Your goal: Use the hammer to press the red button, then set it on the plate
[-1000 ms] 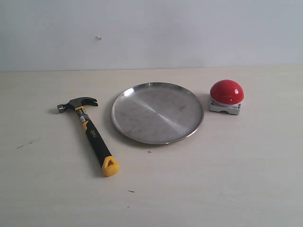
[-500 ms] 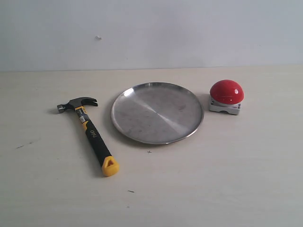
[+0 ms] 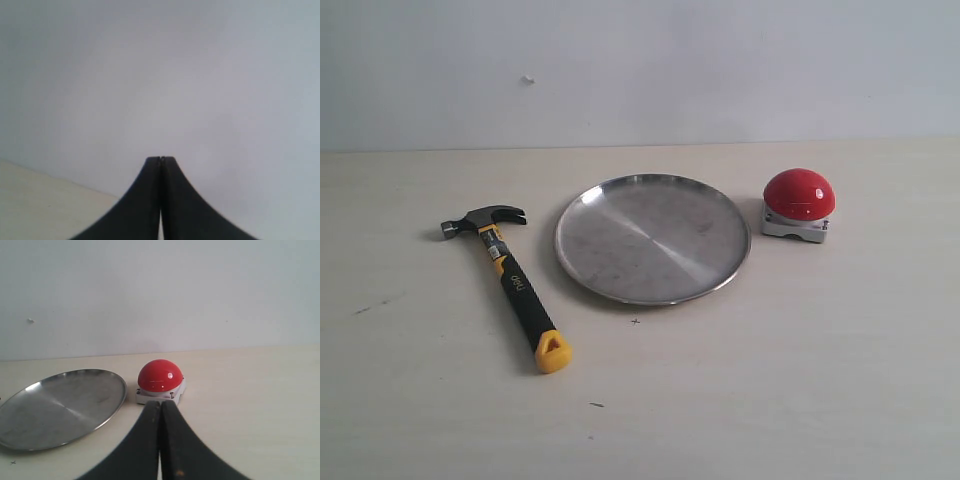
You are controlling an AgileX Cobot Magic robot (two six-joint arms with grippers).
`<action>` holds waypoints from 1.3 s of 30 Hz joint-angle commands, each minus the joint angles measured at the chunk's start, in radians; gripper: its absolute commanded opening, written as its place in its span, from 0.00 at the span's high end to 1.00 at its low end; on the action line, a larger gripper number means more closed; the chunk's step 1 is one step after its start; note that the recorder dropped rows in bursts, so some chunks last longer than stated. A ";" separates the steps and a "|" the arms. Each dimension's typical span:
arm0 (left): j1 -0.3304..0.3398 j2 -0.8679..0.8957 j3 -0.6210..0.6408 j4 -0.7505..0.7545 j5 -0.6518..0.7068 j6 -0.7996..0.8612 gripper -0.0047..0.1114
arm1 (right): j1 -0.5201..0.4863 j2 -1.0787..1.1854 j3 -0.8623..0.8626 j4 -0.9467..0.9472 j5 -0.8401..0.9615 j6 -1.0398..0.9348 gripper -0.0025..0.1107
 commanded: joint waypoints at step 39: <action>-0.522 1.527 -0.921 0.093 0.862 -0.088 0.96 | -0.005 -0.003 0.005 0.000 -0.003 -0.004 0.98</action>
